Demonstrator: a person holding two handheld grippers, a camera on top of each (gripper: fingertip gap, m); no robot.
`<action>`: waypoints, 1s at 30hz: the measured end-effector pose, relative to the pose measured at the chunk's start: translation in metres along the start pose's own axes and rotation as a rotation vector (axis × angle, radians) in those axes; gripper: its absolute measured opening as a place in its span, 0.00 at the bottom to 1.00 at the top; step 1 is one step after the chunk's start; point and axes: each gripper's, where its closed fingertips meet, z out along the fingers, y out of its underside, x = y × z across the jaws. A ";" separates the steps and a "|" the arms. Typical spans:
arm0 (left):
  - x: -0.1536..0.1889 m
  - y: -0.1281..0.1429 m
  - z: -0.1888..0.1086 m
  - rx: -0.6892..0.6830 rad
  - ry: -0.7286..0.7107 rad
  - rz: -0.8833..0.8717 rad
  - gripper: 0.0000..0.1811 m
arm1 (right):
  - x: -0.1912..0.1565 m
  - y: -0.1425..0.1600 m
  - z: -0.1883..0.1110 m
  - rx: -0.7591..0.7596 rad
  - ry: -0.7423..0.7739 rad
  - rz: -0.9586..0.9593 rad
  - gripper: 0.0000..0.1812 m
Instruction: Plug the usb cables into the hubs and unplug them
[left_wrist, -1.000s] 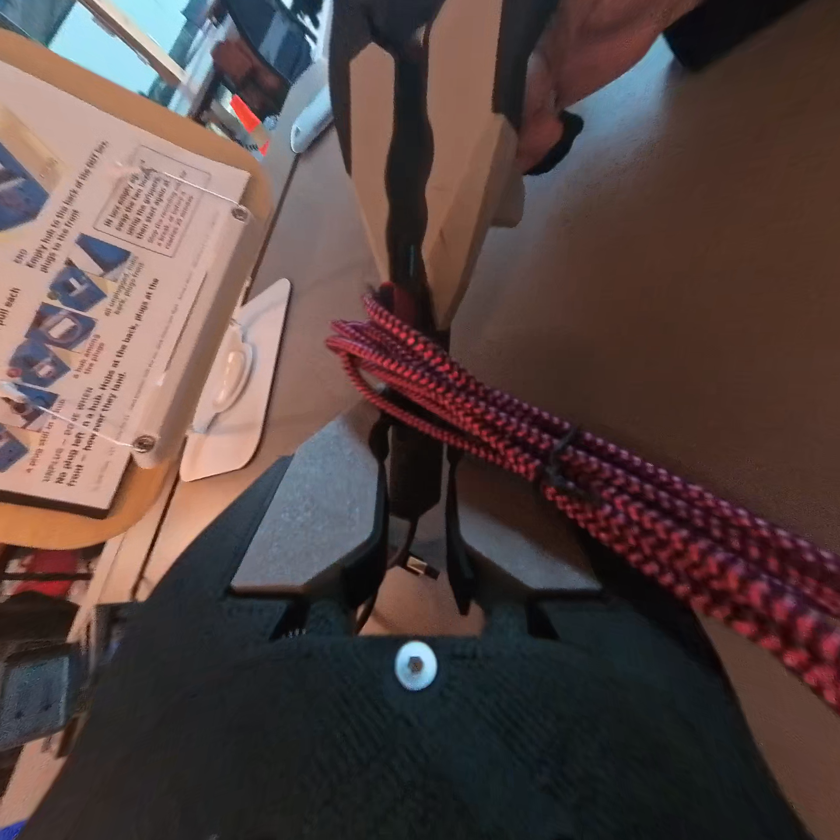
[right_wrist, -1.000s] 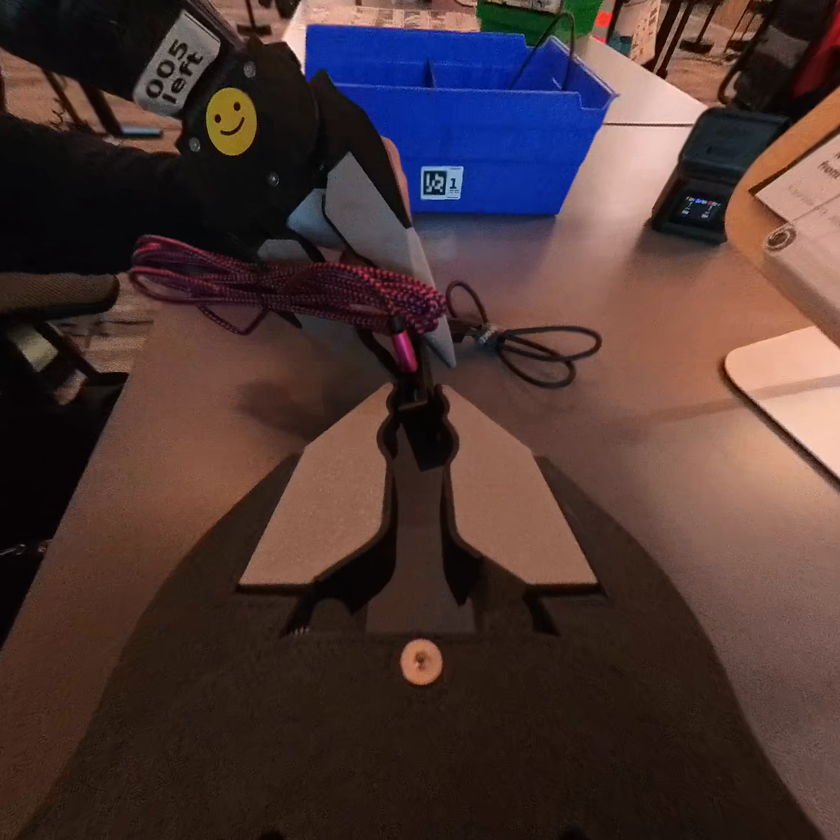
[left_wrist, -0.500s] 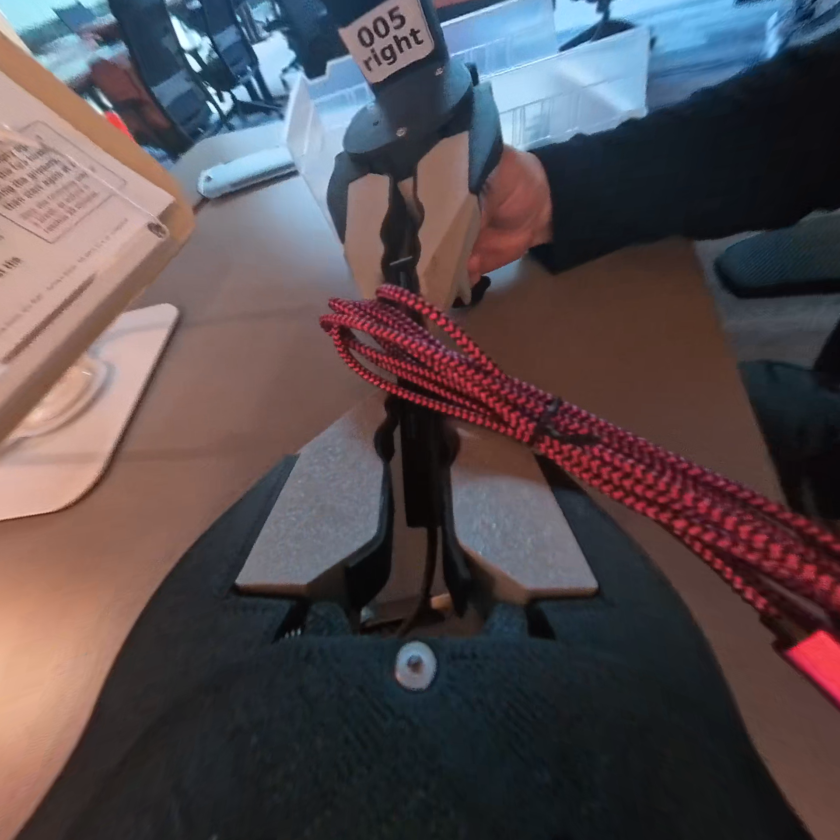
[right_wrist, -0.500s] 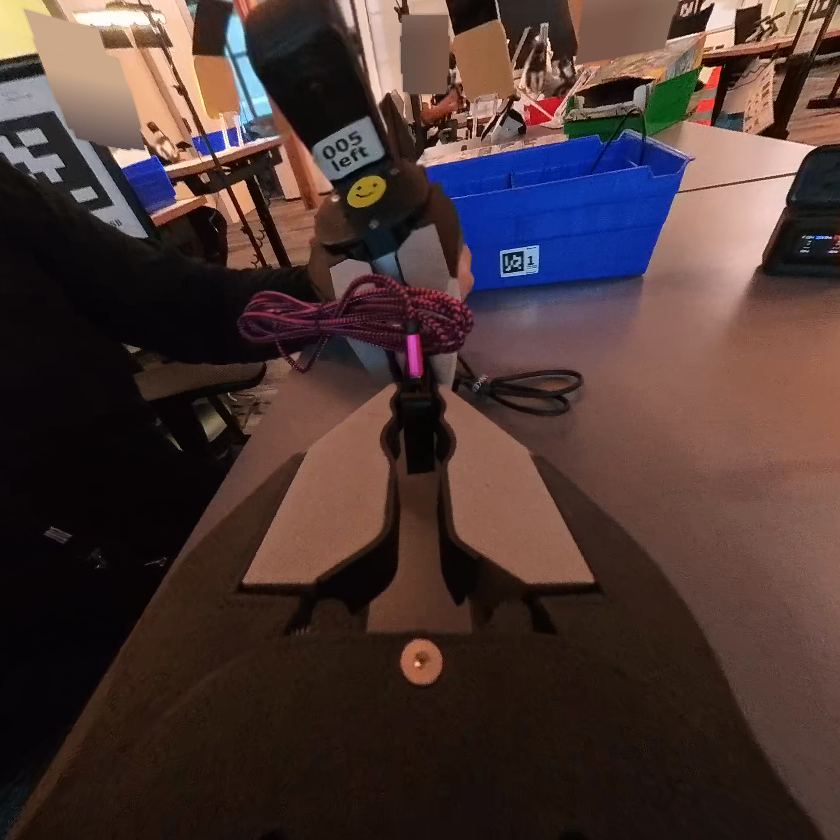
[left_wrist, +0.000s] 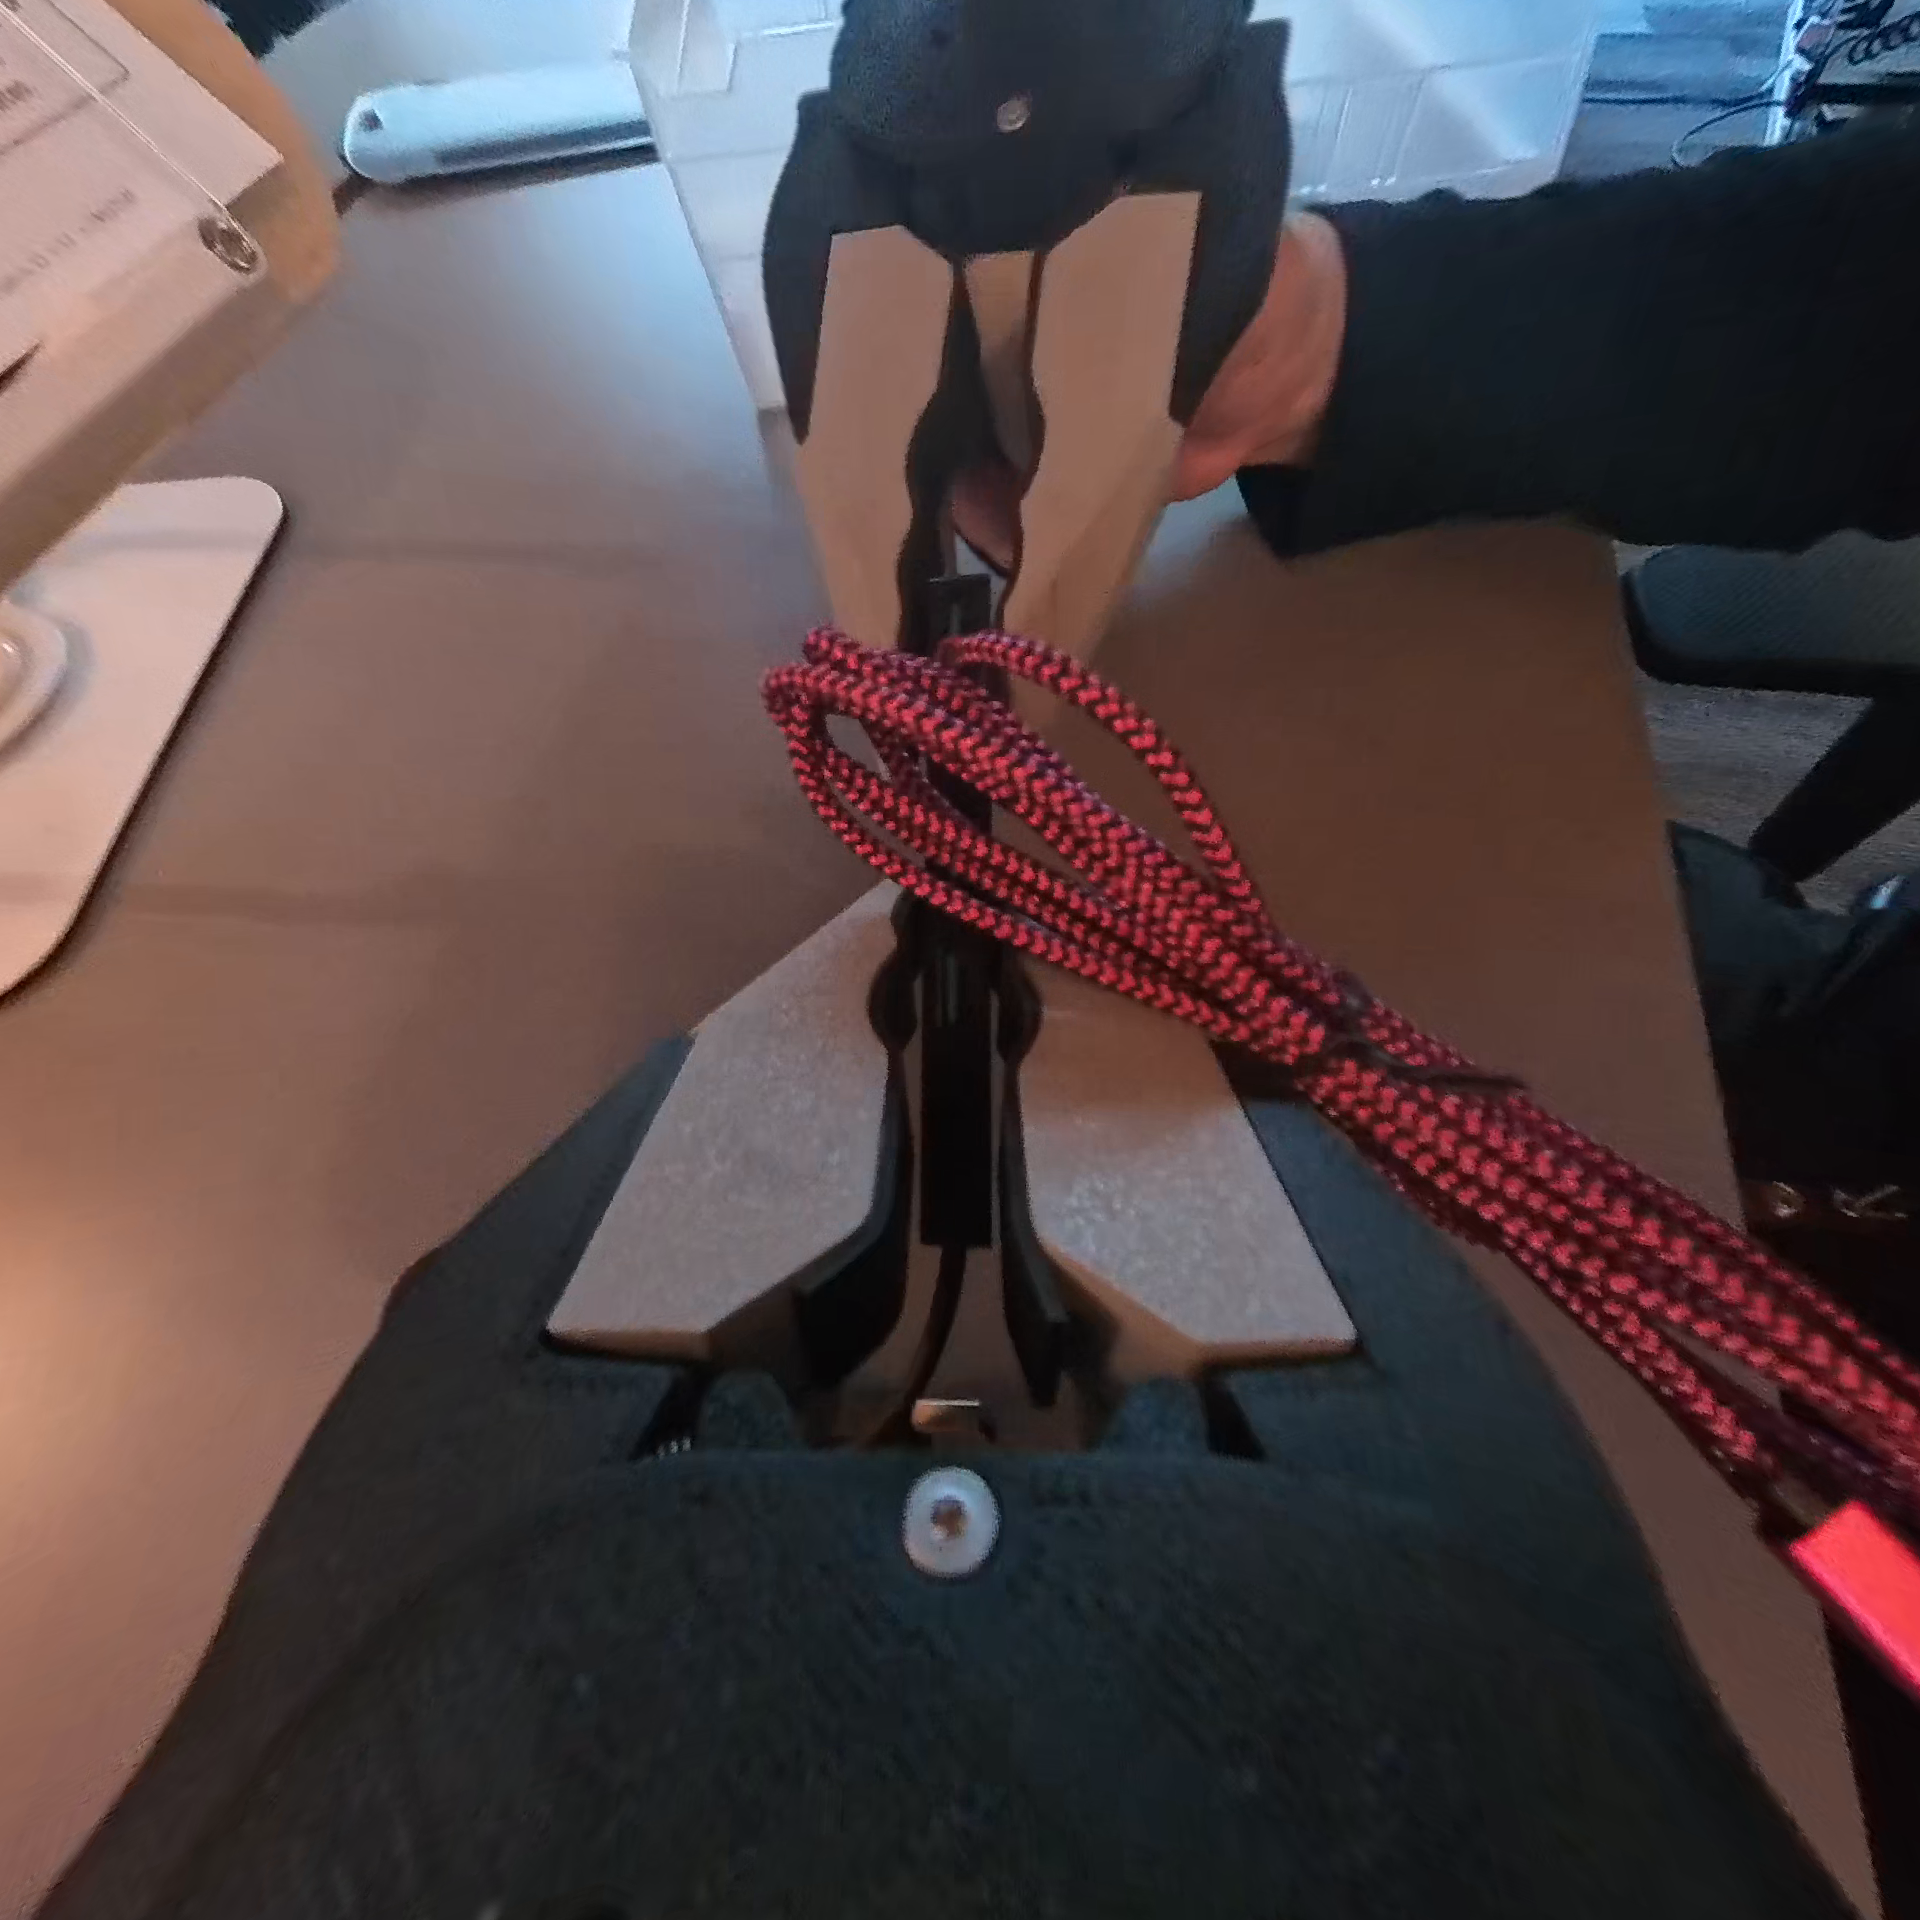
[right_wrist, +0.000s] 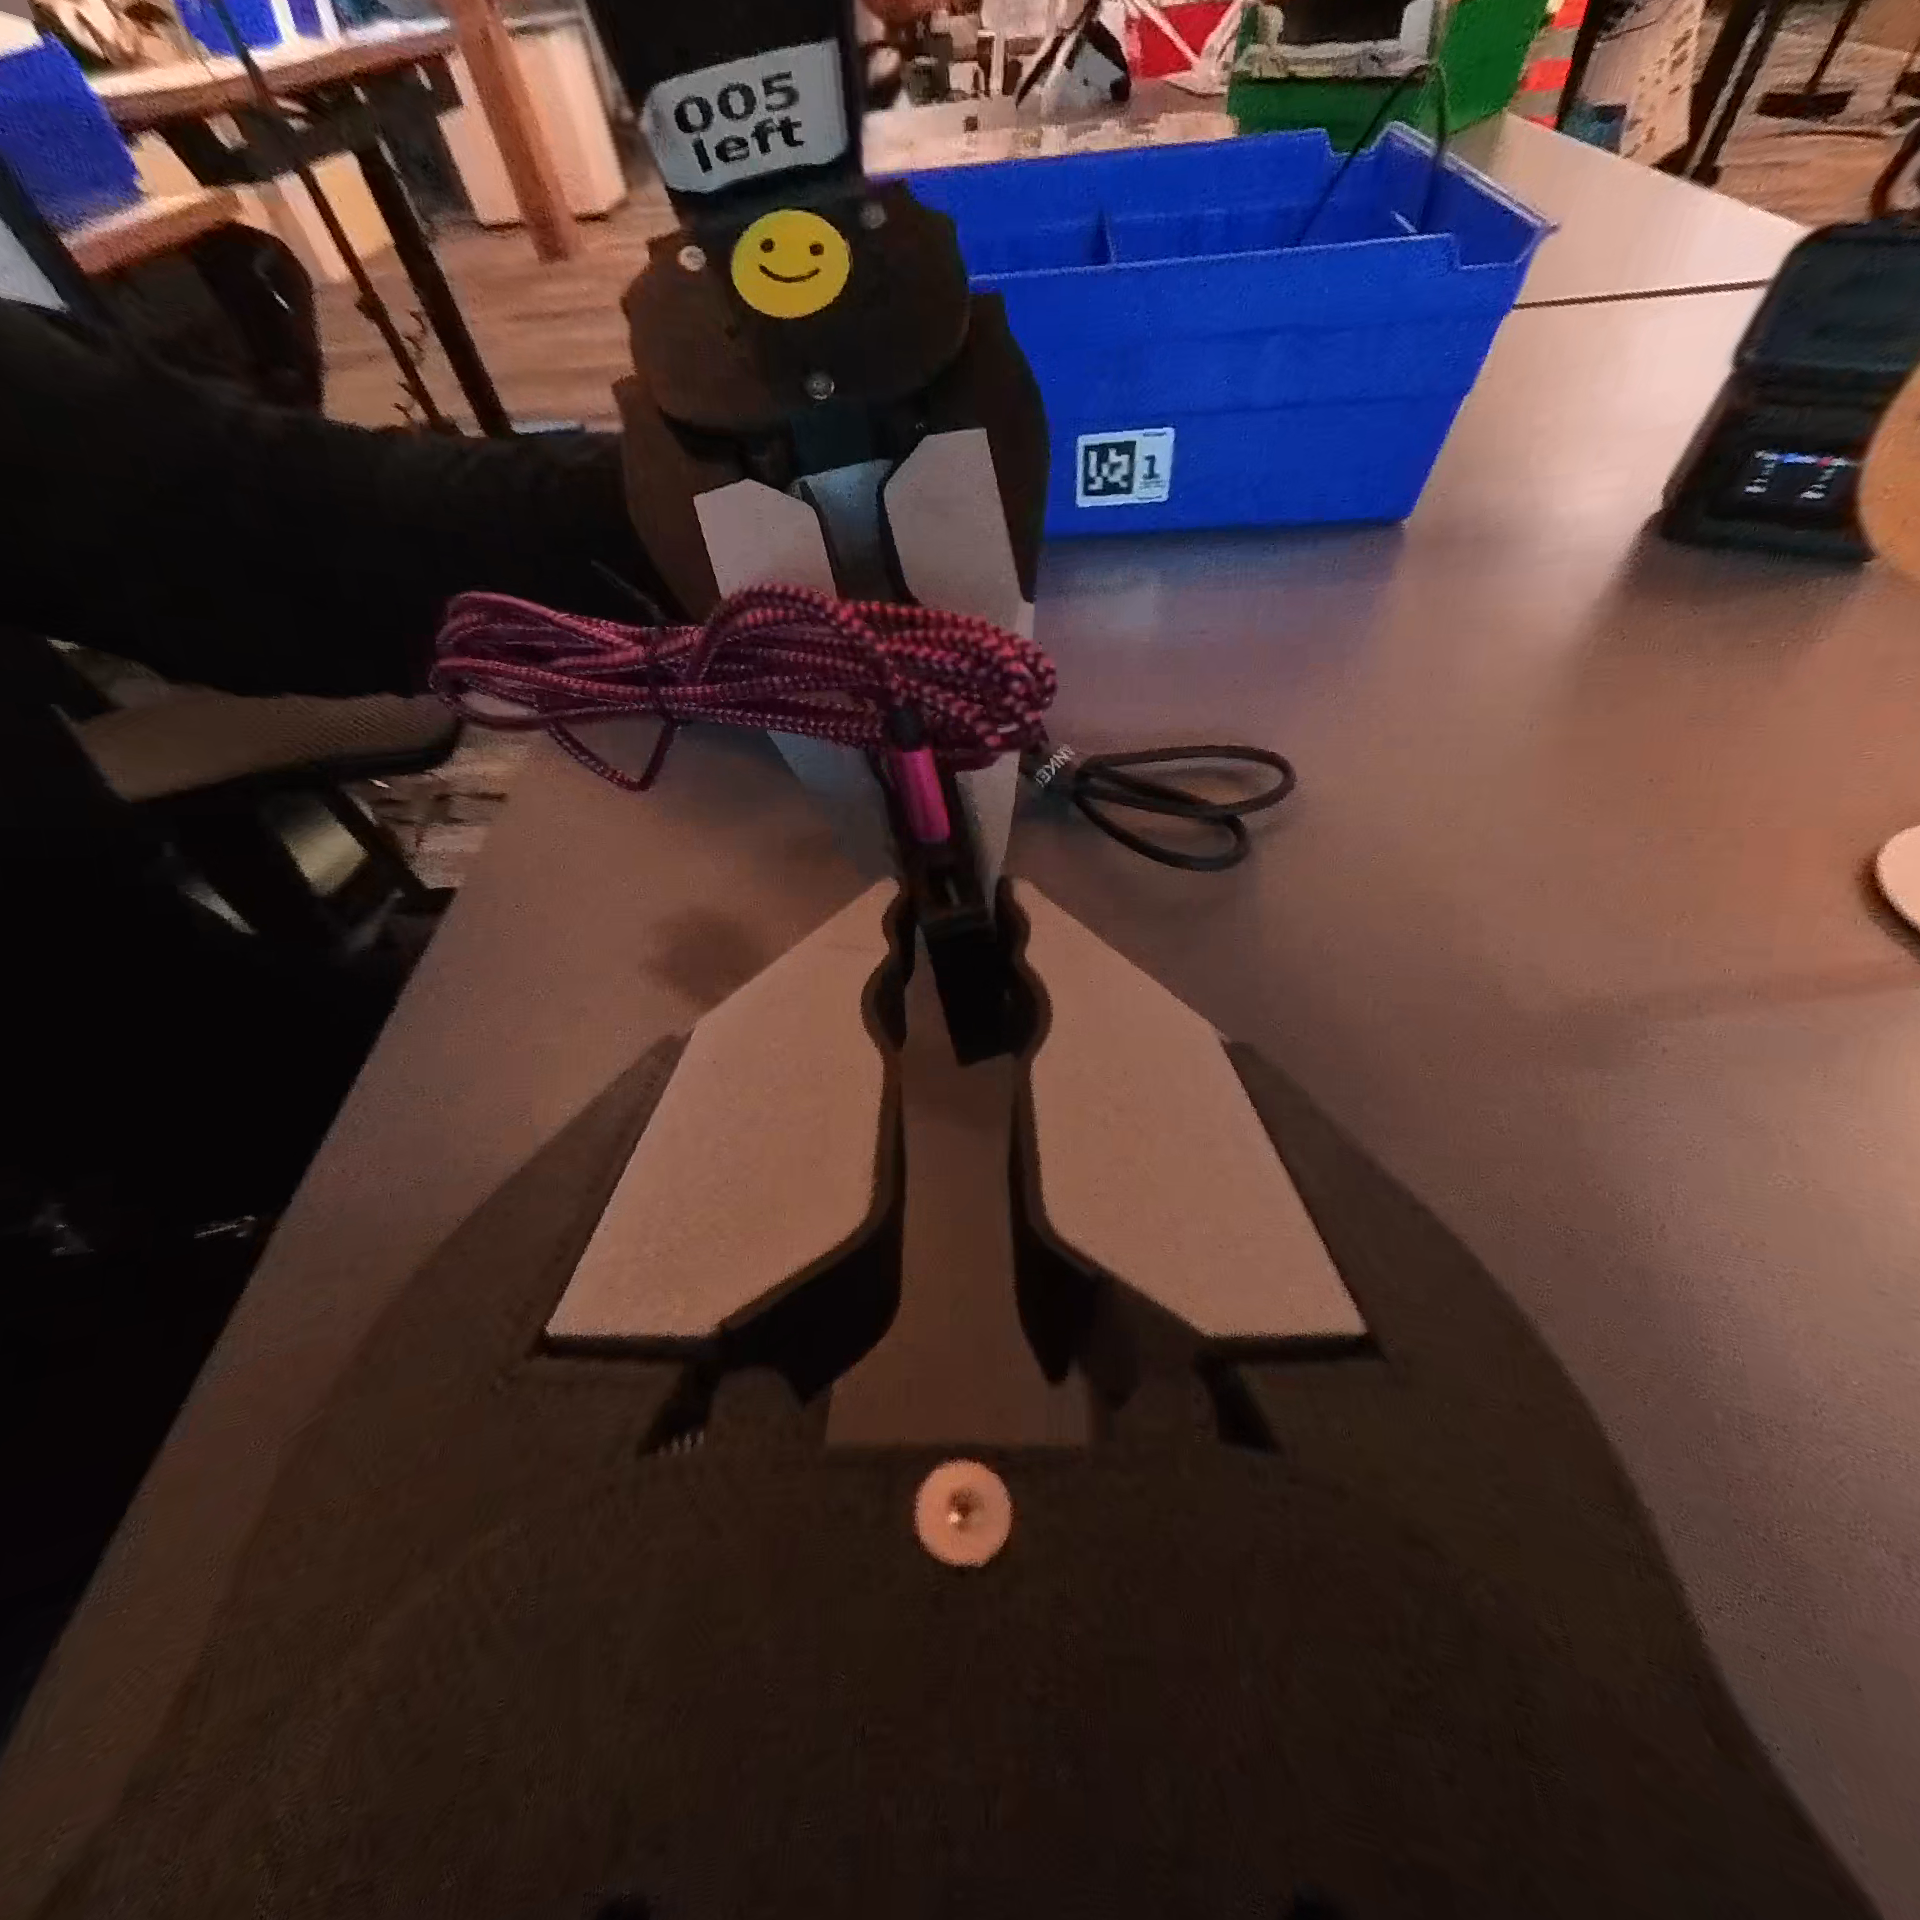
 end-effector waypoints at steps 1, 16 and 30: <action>-0.001 0.001 0.000 -0.003 -0.010 0.007 0.05 | 0.001 0.000 0.000 -0.005 0.018 -0.013 0.07; 0.005 -0.012 0.002 0.047 -0.033 0.084 0.05 | -0.010 -0.010 -0.001 0.040 -0.039 -0.057 0.05; 0.015 -0.017 -0.003 0.111 0.061 0.034 0.05 | -0.018 -0.013 -0.005 0.073 -0.084 -0.051 0.04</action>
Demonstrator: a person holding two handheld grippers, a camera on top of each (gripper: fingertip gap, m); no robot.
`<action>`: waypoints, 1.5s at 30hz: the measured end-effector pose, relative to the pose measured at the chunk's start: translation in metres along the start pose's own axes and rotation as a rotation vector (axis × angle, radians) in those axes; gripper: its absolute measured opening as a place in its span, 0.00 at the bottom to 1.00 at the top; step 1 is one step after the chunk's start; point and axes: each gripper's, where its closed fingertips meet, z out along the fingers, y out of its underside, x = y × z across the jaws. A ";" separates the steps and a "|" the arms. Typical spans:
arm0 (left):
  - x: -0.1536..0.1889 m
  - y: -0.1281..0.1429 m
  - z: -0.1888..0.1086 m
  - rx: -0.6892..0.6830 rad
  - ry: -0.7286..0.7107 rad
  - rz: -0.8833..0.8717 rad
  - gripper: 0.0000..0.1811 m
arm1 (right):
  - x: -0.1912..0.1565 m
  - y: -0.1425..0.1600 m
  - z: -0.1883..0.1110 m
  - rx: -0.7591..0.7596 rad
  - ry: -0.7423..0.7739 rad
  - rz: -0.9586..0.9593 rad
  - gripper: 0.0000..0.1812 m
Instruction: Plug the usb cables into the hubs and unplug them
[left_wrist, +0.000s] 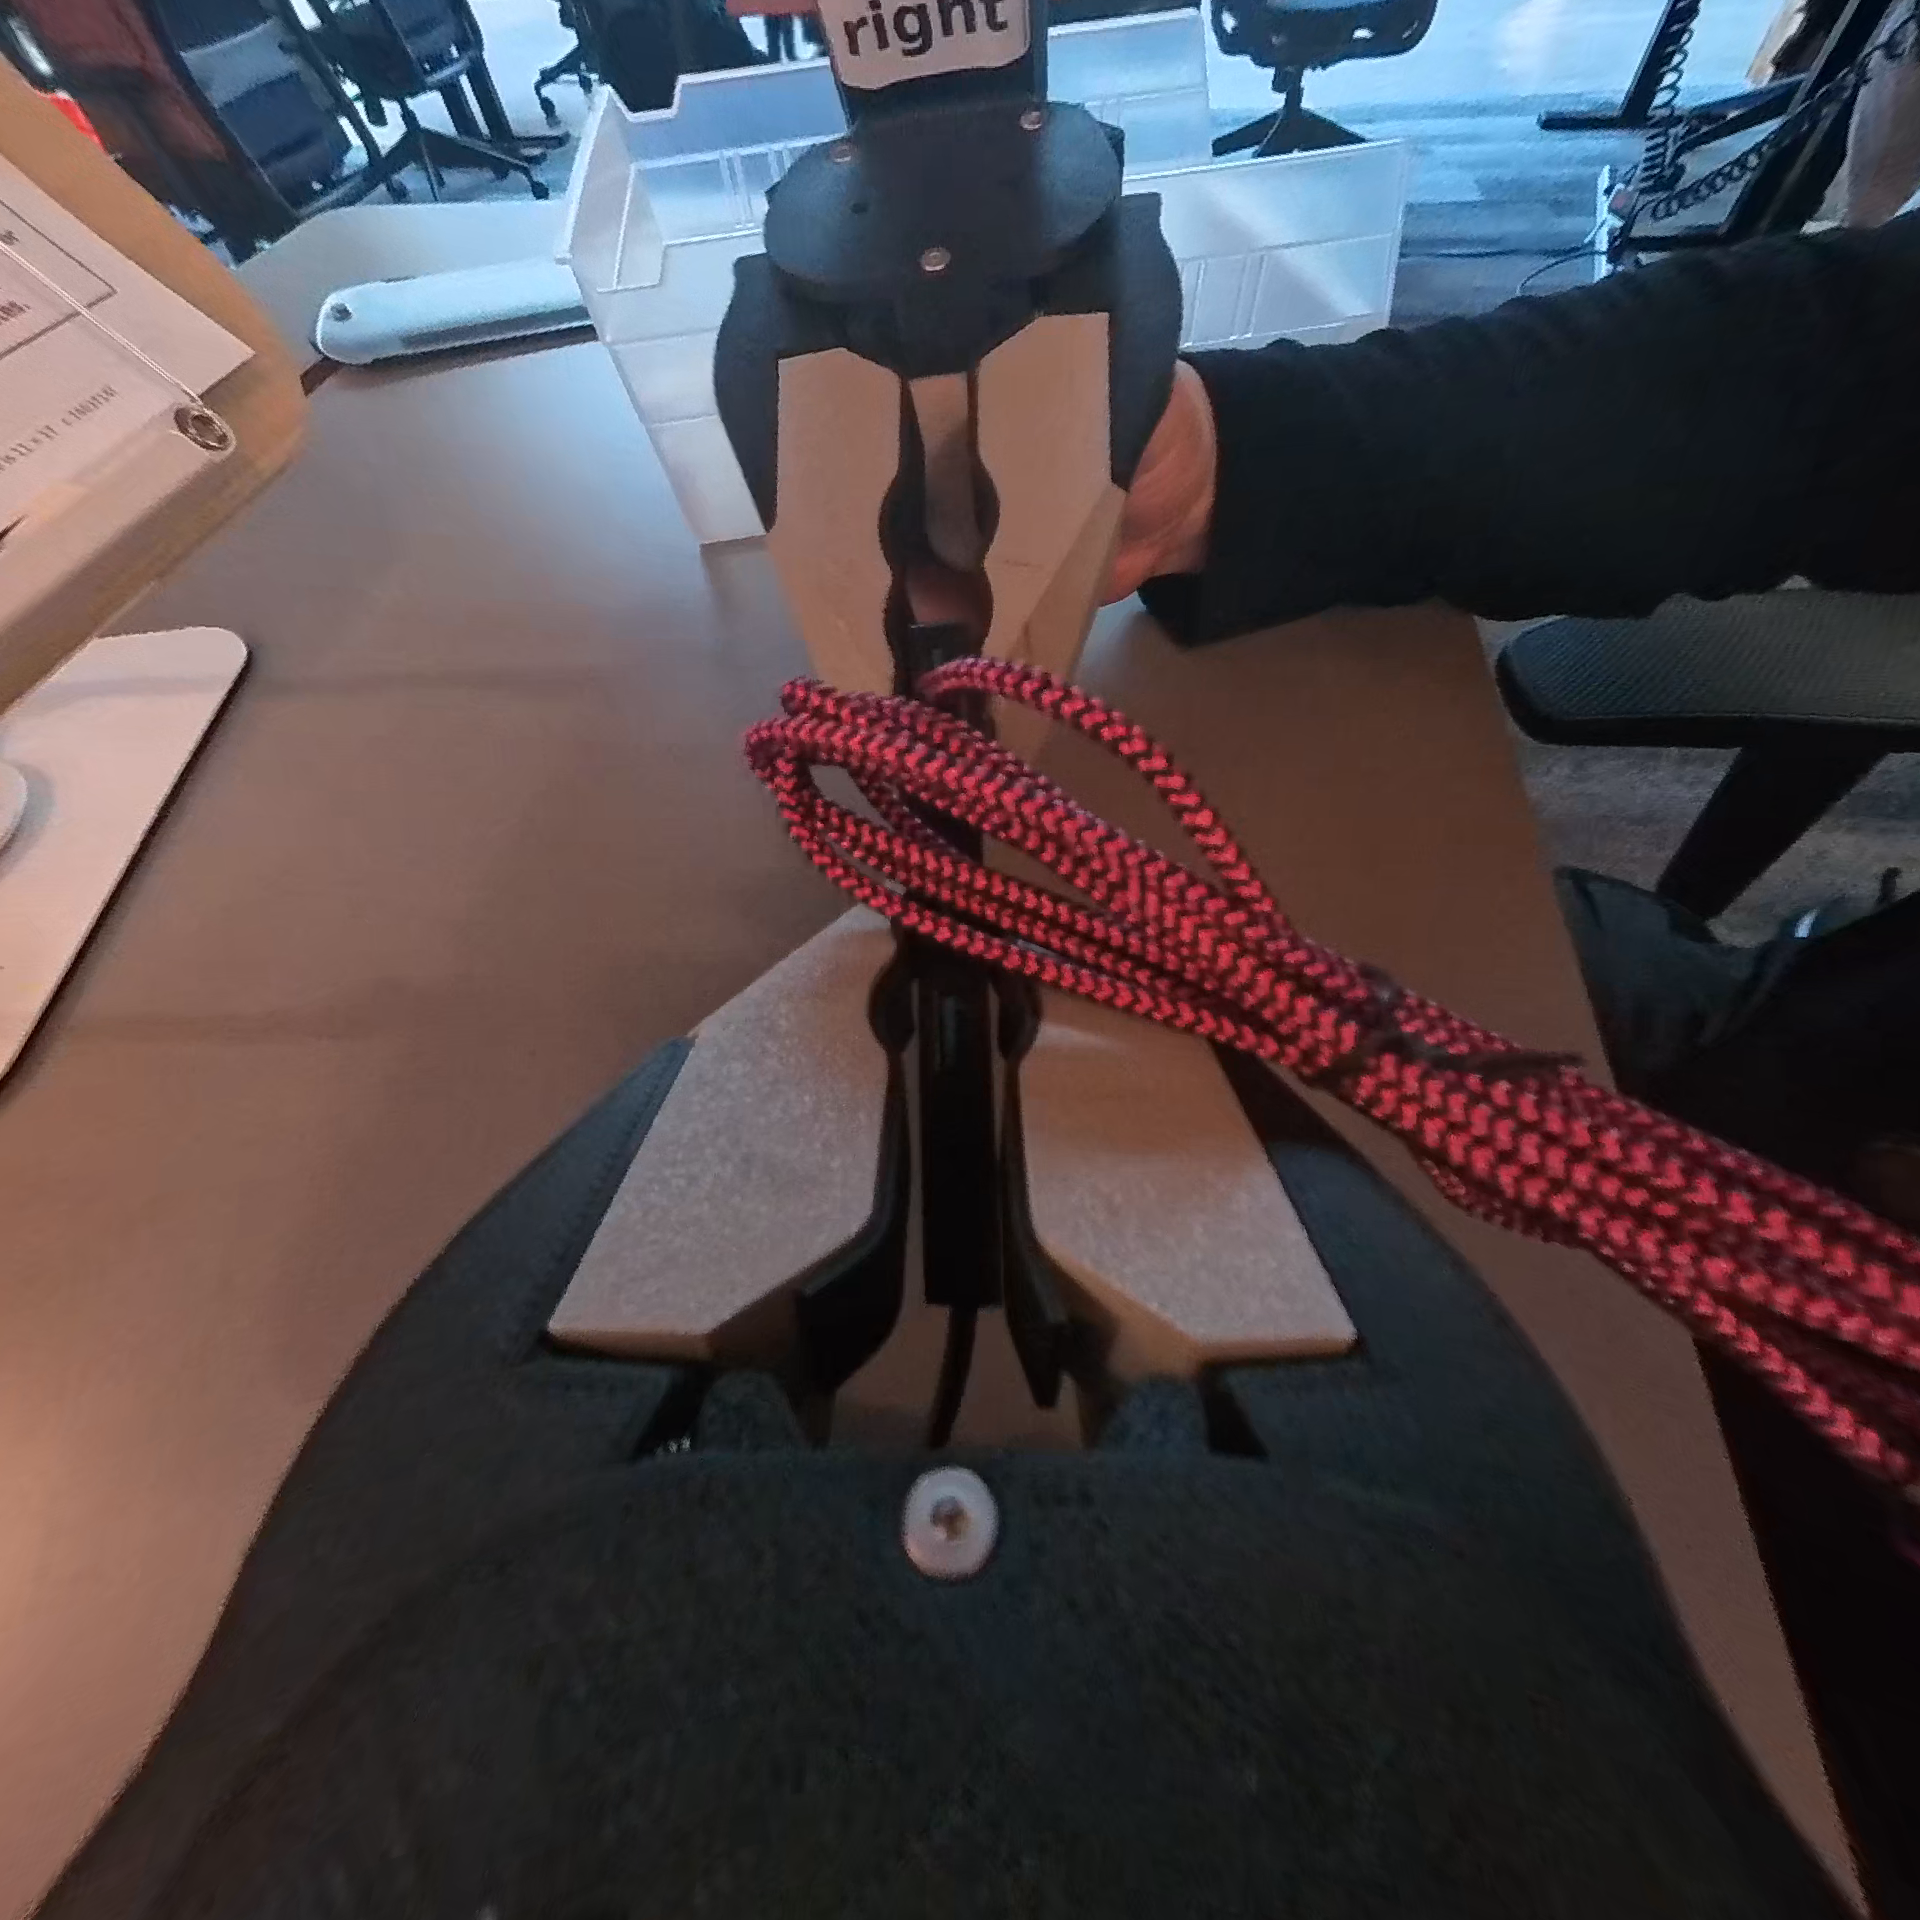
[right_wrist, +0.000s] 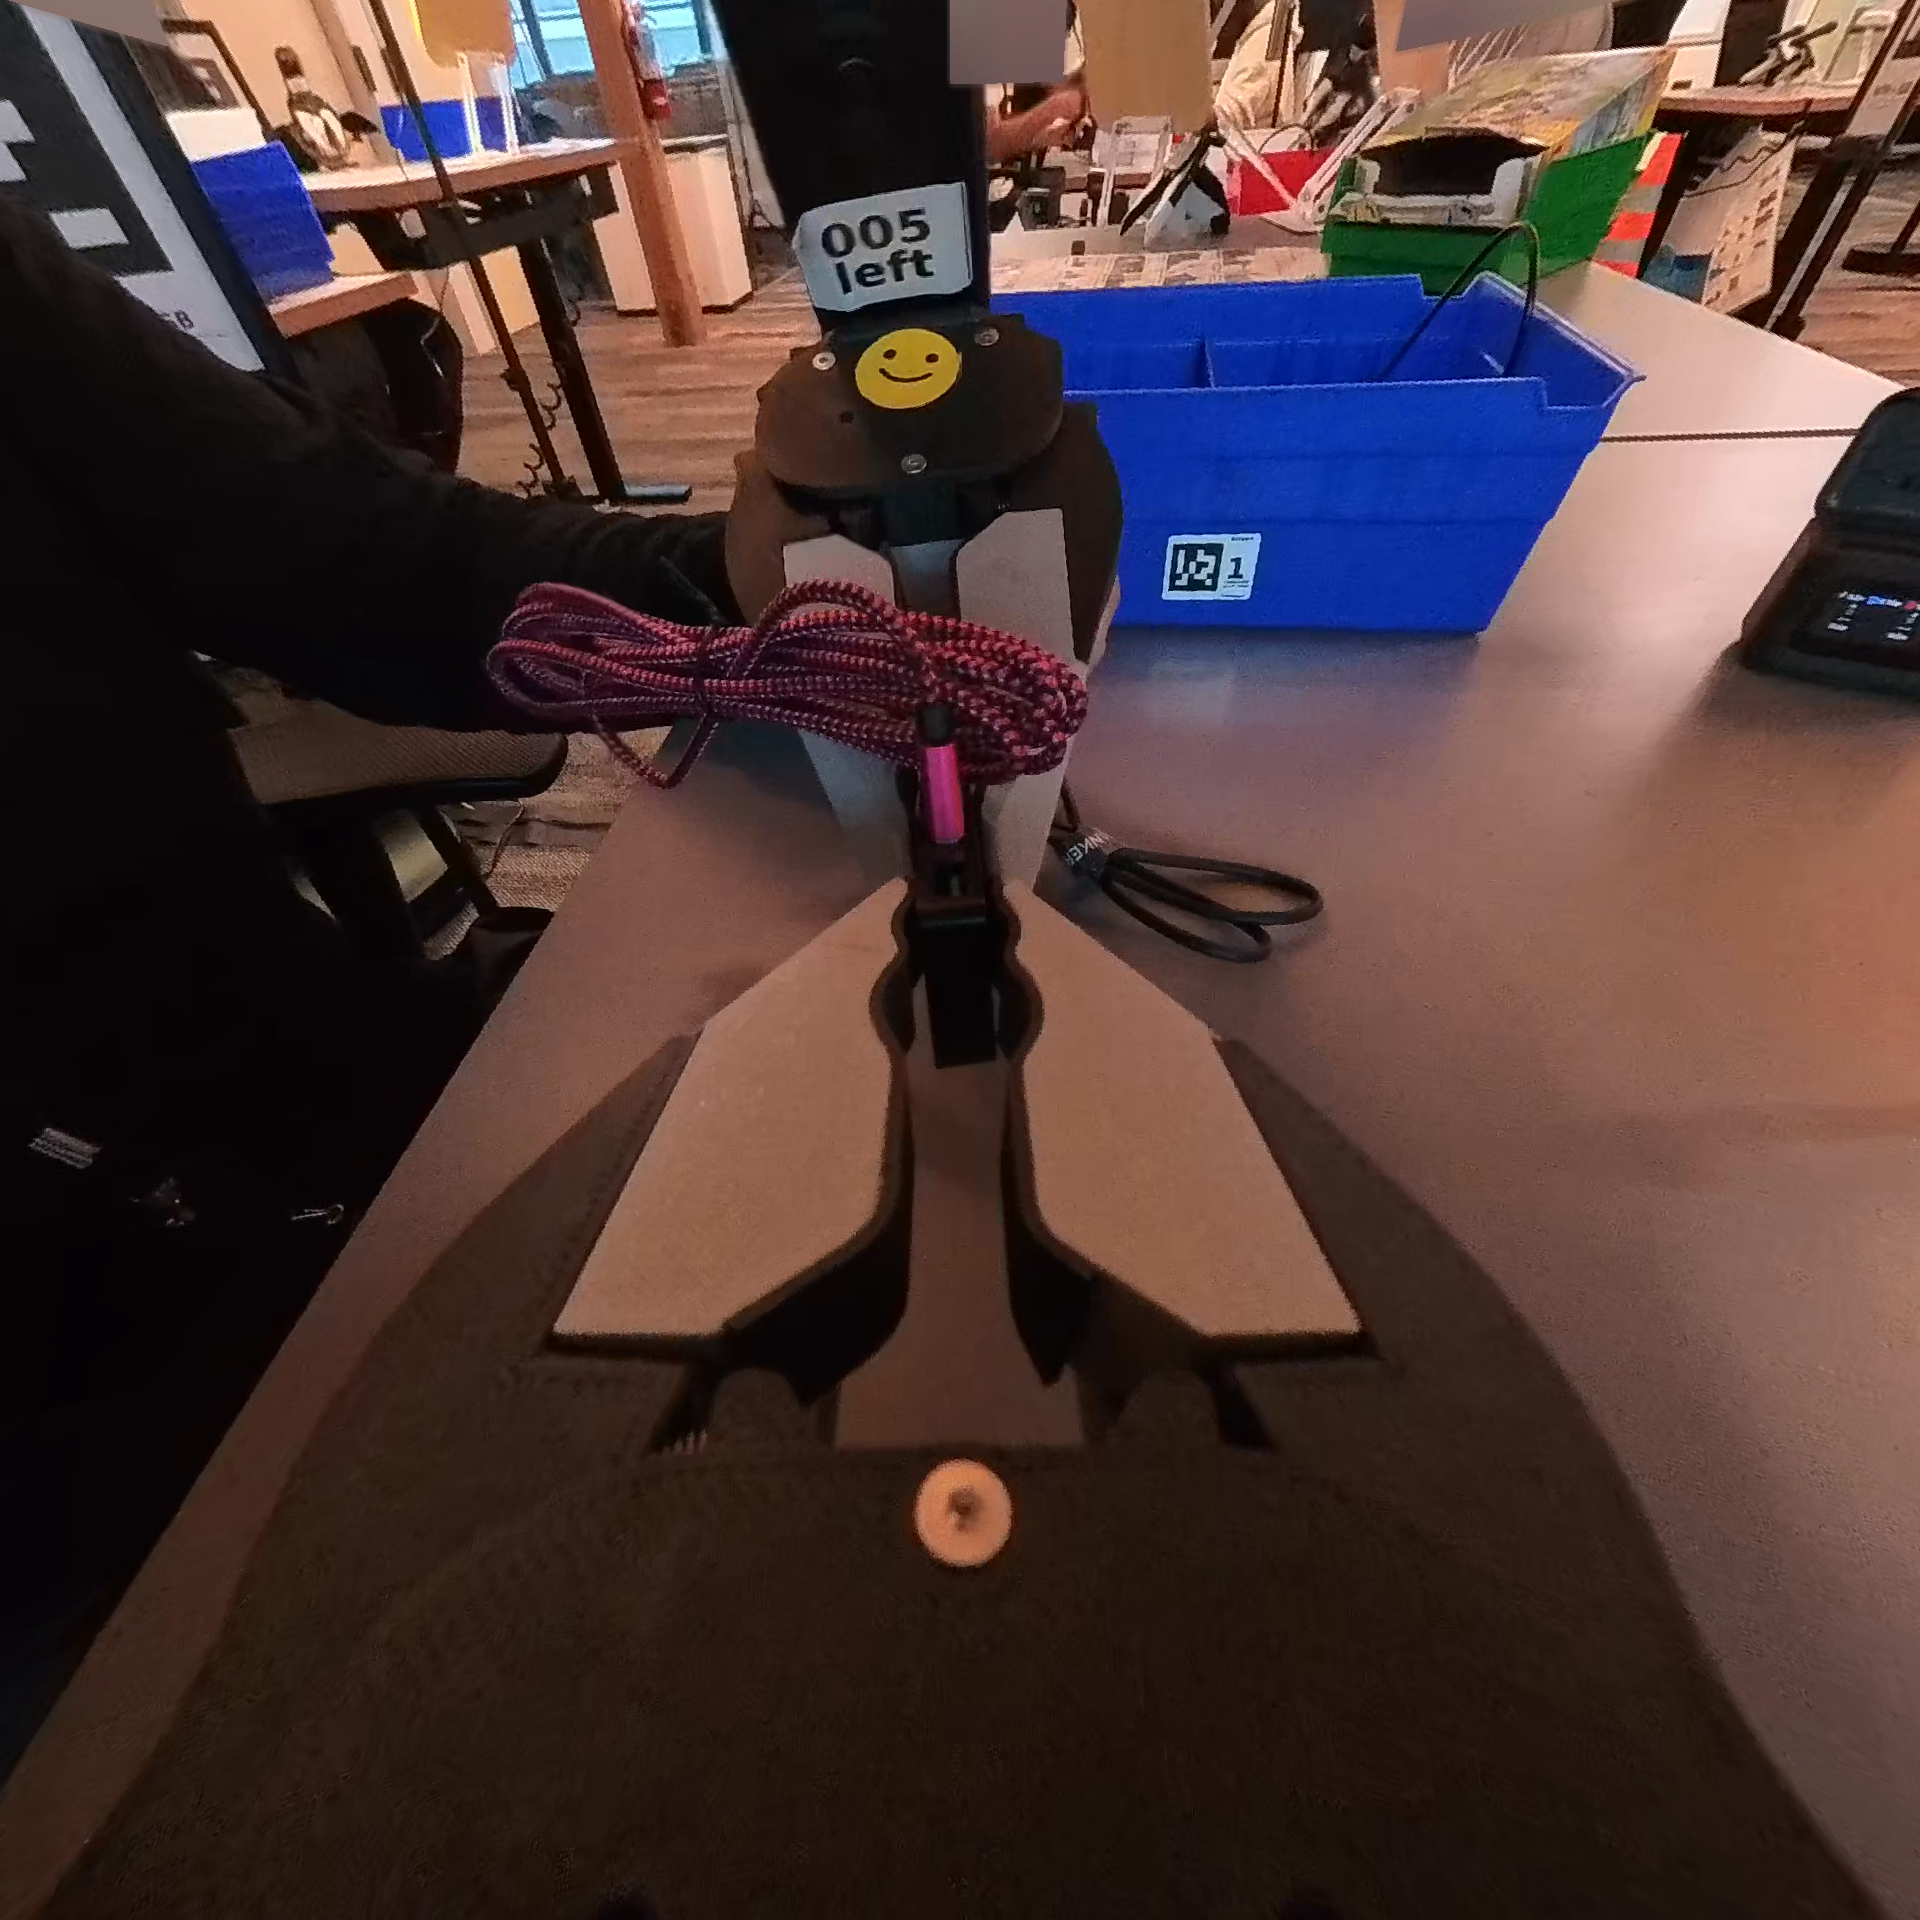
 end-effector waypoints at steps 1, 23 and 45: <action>0.000 -0.001 -0.001 0.007 0.002 -0.004 0.04 | 0.000 0.000 0.000 0.001 -0.001 0.002 0.04; -0.006 0.017 0.000 -0.080 -0.024 -0.054 0.05 | 0.007 0.000 -0.005 -0.056 0.101 -0.036 0.00; -0.007 0.019 0.006 -0.086 -0.022 -0.072 0.05 | 0.007 0.008 0.003 -0.080 0.115 -0.010 0.02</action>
